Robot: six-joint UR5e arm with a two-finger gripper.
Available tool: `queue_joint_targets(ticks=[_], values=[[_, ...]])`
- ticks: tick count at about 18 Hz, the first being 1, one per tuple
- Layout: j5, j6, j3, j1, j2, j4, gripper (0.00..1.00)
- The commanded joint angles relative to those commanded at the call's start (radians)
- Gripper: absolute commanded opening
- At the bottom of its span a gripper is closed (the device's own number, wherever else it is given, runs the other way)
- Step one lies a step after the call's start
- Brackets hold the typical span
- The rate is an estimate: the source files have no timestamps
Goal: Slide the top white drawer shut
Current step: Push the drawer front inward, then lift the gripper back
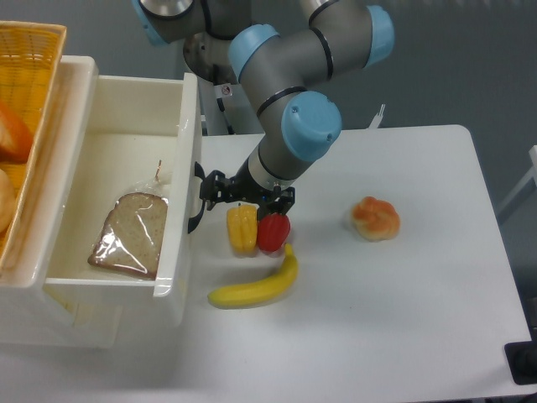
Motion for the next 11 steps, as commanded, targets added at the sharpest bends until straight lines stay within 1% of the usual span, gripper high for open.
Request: queue_joint_targets(ticks=[11], values=[[-0.028,-0.002,0.000,-0.031,0.008,0.000,1.00]])
